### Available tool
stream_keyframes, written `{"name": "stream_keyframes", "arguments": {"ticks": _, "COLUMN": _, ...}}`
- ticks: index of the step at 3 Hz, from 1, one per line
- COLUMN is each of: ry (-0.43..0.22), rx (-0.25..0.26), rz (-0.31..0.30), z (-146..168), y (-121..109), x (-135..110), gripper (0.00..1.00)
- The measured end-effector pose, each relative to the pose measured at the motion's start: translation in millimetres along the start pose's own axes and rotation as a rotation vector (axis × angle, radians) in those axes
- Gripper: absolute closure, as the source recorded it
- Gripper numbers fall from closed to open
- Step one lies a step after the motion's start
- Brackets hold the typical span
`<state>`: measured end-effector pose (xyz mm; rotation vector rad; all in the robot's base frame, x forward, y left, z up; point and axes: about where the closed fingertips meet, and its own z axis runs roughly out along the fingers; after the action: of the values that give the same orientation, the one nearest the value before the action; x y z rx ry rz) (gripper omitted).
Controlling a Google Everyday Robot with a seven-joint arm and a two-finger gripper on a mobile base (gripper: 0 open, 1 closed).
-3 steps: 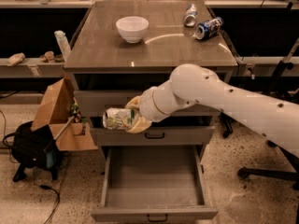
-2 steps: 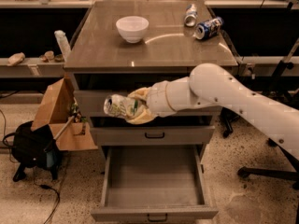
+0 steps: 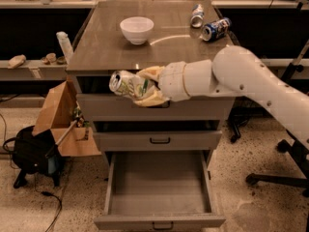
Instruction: Pick 7up can from bottom drawer and place on counter
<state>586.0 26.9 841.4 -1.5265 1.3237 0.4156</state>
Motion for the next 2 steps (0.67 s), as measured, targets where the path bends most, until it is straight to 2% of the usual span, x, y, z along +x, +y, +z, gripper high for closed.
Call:
{"name": "stream_keyframes", "arguments": {"ticks": 1, "ry": 0.027, "rx": 0.027, "rz": -0.031, "z": -7.2, "y": -30.0, "x": -12.0, "gripper": 1.00}}
{"name": "stream_keyframes", "arguments": {"ticks": 2, "ry": 0.052, "rx": 0.044, "rz": -0.035, "z": -5.6, "y": -56.7, "x": -14.1, "gripper": 1.00}}
